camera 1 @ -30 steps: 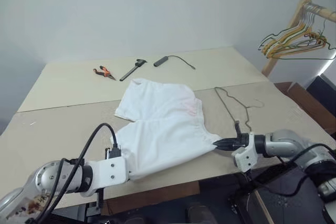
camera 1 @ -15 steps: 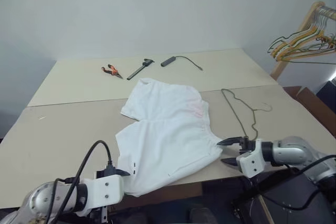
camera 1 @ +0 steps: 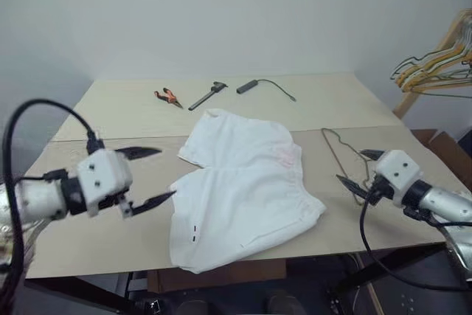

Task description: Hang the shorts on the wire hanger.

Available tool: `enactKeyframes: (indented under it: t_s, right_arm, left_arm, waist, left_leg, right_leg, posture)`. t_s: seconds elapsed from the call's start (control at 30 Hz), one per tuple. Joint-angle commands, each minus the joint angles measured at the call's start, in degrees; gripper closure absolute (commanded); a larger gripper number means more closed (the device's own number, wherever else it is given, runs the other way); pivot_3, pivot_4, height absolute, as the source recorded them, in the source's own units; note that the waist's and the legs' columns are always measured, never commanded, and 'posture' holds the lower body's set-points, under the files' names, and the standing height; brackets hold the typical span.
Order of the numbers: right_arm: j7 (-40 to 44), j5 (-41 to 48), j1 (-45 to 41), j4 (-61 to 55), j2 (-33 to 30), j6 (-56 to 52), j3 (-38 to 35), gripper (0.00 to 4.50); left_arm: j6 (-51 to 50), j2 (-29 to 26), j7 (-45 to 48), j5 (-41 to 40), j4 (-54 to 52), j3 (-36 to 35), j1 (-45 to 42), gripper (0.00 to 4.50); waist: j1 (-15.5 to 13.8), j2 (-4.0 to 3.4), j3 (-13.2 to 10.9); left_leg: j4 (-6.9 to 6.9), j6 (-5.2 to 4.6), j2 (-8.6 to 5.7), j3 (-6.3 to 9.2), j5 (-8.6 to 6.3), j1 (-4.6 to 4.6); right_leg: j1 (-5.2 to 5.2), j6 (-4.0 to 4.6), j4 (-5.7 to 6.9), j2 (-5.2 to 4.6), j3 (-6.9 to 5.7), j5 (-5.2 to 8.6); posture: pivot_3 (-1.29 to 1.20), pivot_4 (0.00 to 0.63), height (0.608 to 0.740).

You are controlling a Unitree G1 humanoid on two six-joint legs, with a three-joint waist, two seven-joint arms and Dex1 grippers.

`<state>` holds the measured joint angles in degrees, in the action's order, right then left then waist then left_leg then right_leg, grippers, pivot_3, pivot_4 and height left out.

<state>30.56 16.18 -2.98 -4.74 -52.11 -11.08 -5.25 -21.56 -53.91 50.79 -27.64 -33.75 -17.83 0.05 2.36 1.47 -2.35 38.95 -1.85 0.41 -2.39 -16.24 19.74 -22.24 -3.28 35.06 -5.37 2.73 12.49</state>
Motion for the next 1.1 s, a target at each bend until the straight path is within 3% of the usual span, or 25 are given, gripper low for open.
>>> enactKeyframes:
  t_s: [0.03,0.3,0.5,0.6,0.97,1.1]
  right_arm:
    - [-6.16,-0.47,-6.55,-0.09,1.32,-17.69,-1.55,0.03]
    - [-7.02,-1.76,-20.25,6.44,4.10,-47.43,3.70,0.03]
    - [-6.43,-3.87,-28.31,19.00,6.98,-52.73,7.06,0.03]
    - [-5.40,-4.05,-30.05,21.98,7.53,-53.59,7.40,0.58]
    - [-4.06,-4.85,-31.44,25.94,8.75,-54.79,6.82,4.39]
    - [-4.81,-5.19,-31.85,26.07,9.24,-55.10,5.71,4.45]
  left_arm:
    - [-7.27,3.36,-6.53,-4.37,-1.79,3.84,-7.44,0.00]
    - [-12.73,7.22,-9.21,-7.30,-3.65,7.88,-12.65,0.00]
    - [-12.36,7.92,-8.46,-7.22,-3.21,8.81,-13.23,0.00]
    - [-12.22,8.13,-8.46,-6.97,-3.40,8.79,-12.87,0.00]
    - [-11.41,7.84,-7.59,-6.97,-4.11,7.81,-11.09,0.00]
    - [-11.16,7.82,-7.21,-6.72,-3.87,7.95,-11.23,0.00]
  waist:
    - [0.44,-0.02,0.02]
    - [1.56,-0.03,0.02]
    - [2.22,-0.03,0.03]
    - [2.24,-0.03,0.03]
    - [3.30,-0.04,0.03]
    - [3.36,-0.04,0.03]
  left_leg:
    - [0.00,0.00,-0.06,-0.01,0.00,0.03]
    - [0.00,0.00,-0.18,0.15,0.00,0.37]
    - [0.05,-0.01,-0.26,0.15,0.00,0.40]
    - [0.04,-0.01,-0.29,0.16,0.00,0.47]
    - [0.05,-0.01,-0.31,0.28,0.00,0.44]
    - [0.05,-0.01,-0.31,0.29,0.00,0.45]
  right_leg:
    - [-0.02,-0.01,-0.01,0.01,0.03,-0.02]
    - [-0.26,0.04,-0.04,0.14,0.00,-0.06]
    - [-0.25,0.02,-0.07,0.12,0.00,-0.08]
    - [-0.29,0.01,-0.08,0.10,-0.05,-0.07]
    - [-0.26,0.00,-0.05,0.10,-0.04,-0.08]
    - [-0.26,-0.01,-0.07,0.10,-0.04,-0.07]
  posture:
    - [-0.07,0.000,0.740]
    - [-0.10,0.000,0.740]
    - [-0.10,0.000,0.740]
    - [-0.09,0.000,0.740]
    - [-0.09,0.000,0.740]
    - [-0.09,0.000,0.740]
